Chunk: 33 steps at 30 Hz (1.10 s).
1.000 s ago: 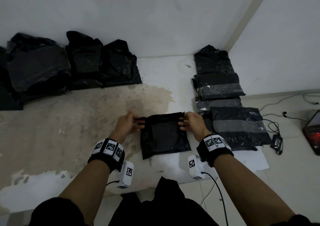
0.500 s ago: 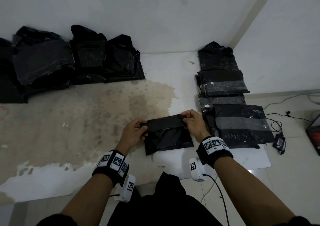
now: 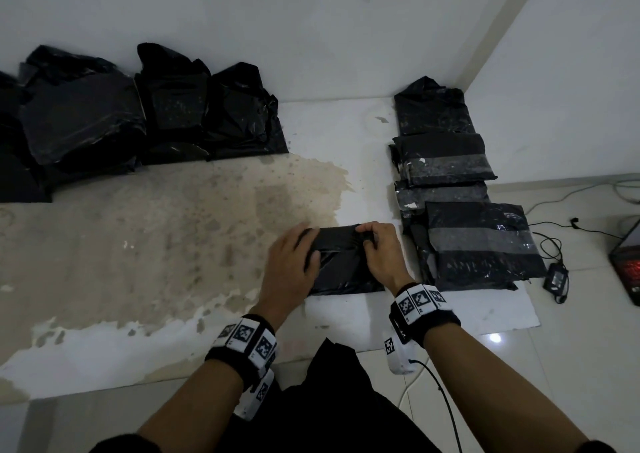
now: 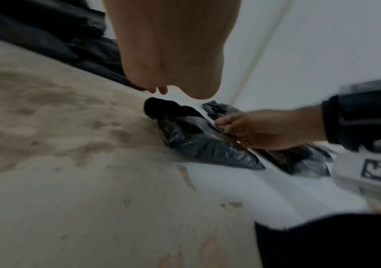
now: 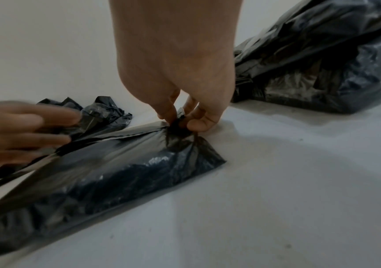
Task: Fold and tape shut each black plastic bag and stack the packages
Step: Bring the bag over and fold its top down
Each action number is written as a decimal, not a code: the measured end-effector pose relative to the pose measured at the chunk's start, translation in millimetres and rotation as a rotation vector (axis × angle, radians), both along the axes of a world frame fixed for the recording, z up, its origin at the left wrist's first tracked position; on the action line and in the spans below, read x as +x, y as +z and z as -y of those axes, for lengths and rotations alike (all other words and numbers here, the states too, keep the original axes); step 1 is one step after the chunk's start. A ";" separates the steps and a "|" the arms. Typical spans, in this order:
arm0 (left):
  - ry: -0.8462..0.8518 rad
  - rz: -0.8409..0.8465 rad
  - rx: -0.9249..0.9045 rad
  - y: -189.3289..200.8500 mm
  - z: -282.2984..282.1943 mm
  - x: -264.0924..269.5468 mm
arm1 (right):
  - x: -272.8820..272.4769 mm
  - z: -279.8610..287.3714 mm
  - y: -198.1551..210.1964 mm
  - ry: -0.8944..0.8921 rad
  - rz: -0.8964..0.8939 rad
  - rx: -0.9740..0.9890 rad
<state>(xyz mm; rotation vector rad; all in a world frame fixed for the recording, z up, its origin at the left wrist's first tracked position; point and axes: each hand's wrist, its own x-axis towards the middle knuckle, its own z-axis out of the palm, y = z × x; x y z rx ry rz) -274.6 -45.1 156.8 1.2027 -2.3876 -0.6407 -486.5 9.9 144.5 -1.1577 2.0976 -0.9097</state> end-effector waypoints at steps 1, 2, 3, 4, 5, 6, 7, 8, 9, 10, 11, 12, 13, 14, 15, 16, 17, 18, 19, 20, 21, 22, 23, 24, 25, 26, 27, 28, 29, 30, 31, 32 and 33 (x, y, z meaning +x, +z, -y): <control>-0.099 0.079 -0.021 -5.8 -4.2 -4.7 | 1.2 -1.5 1.2 0.005 -0.027 -0.003; -0.168 0.161 -0.034 -11.5 -6.9 -7.6 | 3.7 -2.9 2.6 -0.002 -0.089 -0.028; -0.207 0.238 -0.039 -17.3 -8.9 -8.9 | 6.7 -4.9 3.5 -0.011 -0.194 -0.071; -0.227 0.299 -0.043 -22.0 -10.7 -9.2 | 10.9 -7.0 5.4 0.001 -0.328 -0.102; -0.238 0.340 -0.050 -25.6 -12.8 -8.6 | 16.6 -9.4 6.6 0.056 -0.445 -0.124; -0.249 0.364 -0.059 -28.7 -15.0 -7.3 | 24.5 -12.8 5.1 0.157 -0.526 -0.134; -0.261 0.374 -0.072 -31.2 -17.0 -5.5 | 33.4 -17.3 1.7 0.286 -0.577 -0.130; -0.275 0.373 -0.082 -33.3 -20.0 -3.4 | 41.6 -23.0 -4.0 0.400 -0.610 -0.112; -0.285 0.369 -0.083 -34.9 -22.7 -0.9 | 47.5 -28.8 -10.2 0.473 -0.632 -0.087; -0.288 0.363 -0.076 -36.7 -25.1 1.3 | 50.4 -33.8 -15.5 0.499 -0.647 -0.059; -0.280 0.352 -0.061 -38.2 -26.2 2.6 | 50.7 -37.6 -19.5 0.487 -0.656 -0.030; -0.261 0.341 -0.034 -39.2 -26.6 3.3 | 49.9 -40.2 -22.0 0.454 -0.651 0.000; -0.236 0.328 0.003 -40.1 -27.2 3.8 | 49.0 -42.2 -22.8 0.417 -0.637 0.029; -0.212 0.313 0.038 -40.8 -27.3 3.6 | 47.7 -43.8 -22.9 0.386 -0.620 0.056; -0.190 0.300 0.062 -42.0 -27.4 4.1 | 46.6 -45.3 -23.4 0.361 -0.603 0.082; -0.168 0.290 0.079 -42.2 -27.2 4.9 | 46.1 -46.6 -24.0 0.339 -0.585 0.106; -0.145 0.286 0.097 -42.0 -27.0 5.9 | 45.7 -47.7 -24.1 0.321 -0.575 0.124; -0.123 0.294 0.114 -41.3 -26.5 7.1 | 46.0 -48.4 -23.4 0.305 -0.580 0.141; -0.102 0.314 0.124 -40.2 -25.9 8.2 | 46.4 -49.1 -22.8 0.289 -0.593 0.161; -0.084 0.337 0.123 -39.6 -25.7 9.0 | 46.9 -49.6 -22.2 0.270 -0.607 0.181; -0.069 0.357 0.122 -38.9 -25.7 9.2 | 47.2 -50.4 -22.1 0.249 -0.619 0.195; -0.060 0.370 0.122 -37.8 -25.4 9.3 | 47.5 -50.6 -21.8 0.226 -0.626 0.206; -0.058 0.380 0.125 -36.8 -24.9 9.4 | 47.6 -50.1 -20.5 0.197 -0.627 0.218; -0.060 0.387 0.126 -36.2 -24.6 8.8 | 47.3 -49.5 -18.4 0.167 -0.630 0.228; -0.062 0.391 0.127 -35.8 -24.3 8.5 | 47.2 -48.5 -15.3 0.147 -0.644 0.226; -0.063 0.386 0.128 -34.8 -24.0 8.7 | 48.0 -47.9 -11.6 0.144 -0.673 0.201; -0.064 0.377 0.130 -34.1 -23.6 8.9 | 48.7 -47.2 -8.3 0.166 -0.713 0.156; -0.065 0.368 0.133 -33.5 -22.9 9.8 | 50.1 -46.9 -5.9 0.209 -0.756 0.099; -0.070 0.359 0.137 -32.8 -22.1 10.7 | 51.6 -47.0 -4.9 0.261 -0.789 0.047; -0.079 0.350 0.142 -31.5 -20.6 13.1 | 54.0 -46.7 -5.0 0.308 -0.805 0.008; -0.090 0.332 0.146 -29.2 -18.8 16.6 | 56.7 -46.6 -6.5 0.341 -0.805 -0.011; -0.105 0.304 0.148 -26.5 -16.2 18.1 | 56.8 -47.4 -8.8 0.358 -0.796 -0.011; -0.109 0.266 0.151 -22.4 -13.0 22.7 | 58.2 -47.7 -11.7 0.370 -0.777 -0.001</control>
